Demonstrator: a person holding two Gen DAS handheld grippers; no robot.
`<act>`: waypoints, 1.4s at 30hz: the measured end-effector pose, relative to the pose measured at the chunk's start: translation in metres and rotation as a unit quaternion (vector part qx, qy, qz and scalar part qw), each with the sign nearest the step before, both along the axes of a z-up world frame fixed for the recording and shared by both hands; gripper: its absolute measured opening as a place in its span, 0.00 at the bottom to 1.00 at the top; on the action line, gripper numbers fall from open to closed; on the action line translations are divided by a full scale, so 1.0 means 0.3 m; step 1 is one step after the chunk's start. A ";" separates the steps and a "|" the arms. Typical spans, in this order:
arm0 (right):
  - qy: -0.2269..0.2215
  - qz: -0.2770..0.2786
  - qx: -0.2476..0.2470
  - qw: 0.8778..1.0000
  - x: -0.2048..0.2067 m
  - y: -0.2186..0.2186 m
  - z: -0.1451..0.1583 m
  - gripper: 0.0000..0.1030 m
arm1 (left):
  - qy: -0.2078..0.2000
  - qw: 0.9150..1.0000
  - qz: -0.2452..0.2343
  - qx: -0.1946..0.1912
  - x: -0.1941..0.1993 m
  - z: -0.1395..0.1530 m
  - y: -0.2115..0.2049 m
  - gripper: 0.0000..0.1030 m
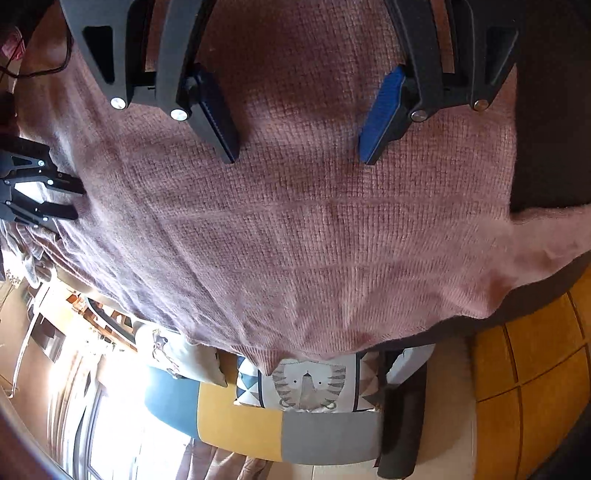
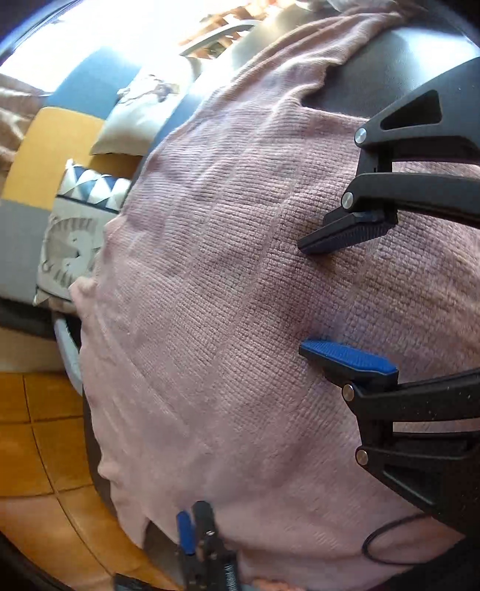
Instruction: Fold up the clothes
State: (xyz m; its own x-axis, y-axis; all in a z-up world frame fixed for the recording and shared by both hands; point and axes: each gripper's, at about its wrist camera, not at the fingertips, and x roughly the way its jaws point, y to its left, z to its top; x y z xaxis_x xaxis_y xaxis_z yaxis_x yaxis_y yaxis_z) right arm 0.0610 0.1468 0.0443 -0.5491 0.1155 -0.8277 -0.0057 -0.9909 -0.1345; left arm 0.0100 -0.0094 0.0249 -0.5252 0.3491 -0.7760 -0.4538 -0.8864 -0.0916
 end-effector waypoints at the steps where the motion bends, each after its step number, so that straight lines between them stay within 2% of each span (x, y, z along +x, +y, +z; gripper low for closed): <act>1: 0.004 0.010 0.017 1.000 0.008 -0.007 -0.003 0.51 | 0.006 1.000 -0.005 -0.005 0.013 0.000 0.001 0.67; 3: 0.013 0.019 0.036 0.999 0.026 -0.015 -0.008 0.52 | 0.010 1.000 -0.011 -0.010 0.030 -0.002 0.003 0.67; 8: 0.019 0.012 0.006 1.000 0.035 0.014 0.005 0.55 | 0.009 1.000 -0.008 -0.009 0.030 0.005 -0.005 0.67; 11: 0.027 0.014 -0.051 0.998 0.048 0.060 0.032 0.57 | 0.005 1.000 -0.003 -0.012 0.012 0.017 0.036 0.67; 14: 0.065 -0.046 -0.140 0.987 0.132 0.210 0.061 0.57 | 0.006 1.000 -0.009 -0.014 -0.004 0.019 0.112 0.67; 17: 0.084 -0.119 -0.161 0.976 0.173 0.325 0.081 0.57 | 0.008 1.000 -0.015 -0.015 -0.020 0.021 0.188 0.67; 18: 0.083 -0.123 -0.159 0.976 0.171 0.339 0.084 0.57 | 0.008 1.000 -0.017 -0.016 -0.026 0.021 0.213 0.67; 22: 0.080 -0.134 -0.063 0.986 0.134 0.346 0.110 0.57 | 0.009 0.999 -0.026 -0.018 -0.047 0.024 0.315 0.67; 23: 0.082 -0.142 -0.038 0.986 0.123 0.353 0.115 0.57 | 0.011 0.999 -0.028 -0.020 -0.052 0.024 0.340 0.67; 24: 0.089 -0.159 -0.032 0.983 0.106 0.397 0.117 0.57 | 0.022 0.999 -0.029 -0.029 -0.046 0.022 0.348 0.68; 25: 0.095 -0.176 -0.026 0.979 0.092 0.443 0.119 0.54 | 0.021 0.999 -0.028 -0.021 -0.046 0.021 0.339 0.68; 26: 0.100 -0.197 -0.029 0.975 0.092 0.507 0.122 0.48 | 0.019 0.999 -0.027 -0.013 -0.047 0.020 0.329 0.68; 27: 0.104 -0.218 -0.032 0.970 0.092 0.572 0.124 0.39 | 0.017 0.999 -0.027 -0.005 -0.047 0.019 0.320 0.68; 30: 0.117 -0.273 -0.045 0.954 0.086 0.785 0.115 0.31 | 0.015 1.000 -0.027 0.006 -0.047 0.016 0.308 0.69; 34: 0.106 -0.331 -0.065 0.935 0.112 1.032 0.082 0.30 | 0.025 0.999 -0.026 -0.004 -0.034 0.015 0.318 0.69; 39: 0.049 -0.362 -0.065 0.929 0.150 1.199 -0.016 0.30 | 0.026 0.999 -0.026 -0.003 -0.038 0.014 0.323 0.71; 42: 0.074 -0.374 -0.077 0.921 0.201 1.242 -0.023 0.28 | 0.030 0.999 -0.025 -0.009 -0.036 0.015 0.328 0.71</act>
State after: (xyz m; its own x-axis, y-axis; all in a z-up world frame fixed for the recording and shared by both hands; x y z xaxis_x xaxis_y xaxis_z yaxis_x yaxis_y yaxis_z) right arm 0.1214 0.5194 0.0374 -0.4711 0.3948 -0.7888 -0.7015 -0.7098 0.0638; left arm -0.0009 0.0891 0.0293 -0.5532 0.3615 -0.7505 -0.5012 -0.8641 -0.0468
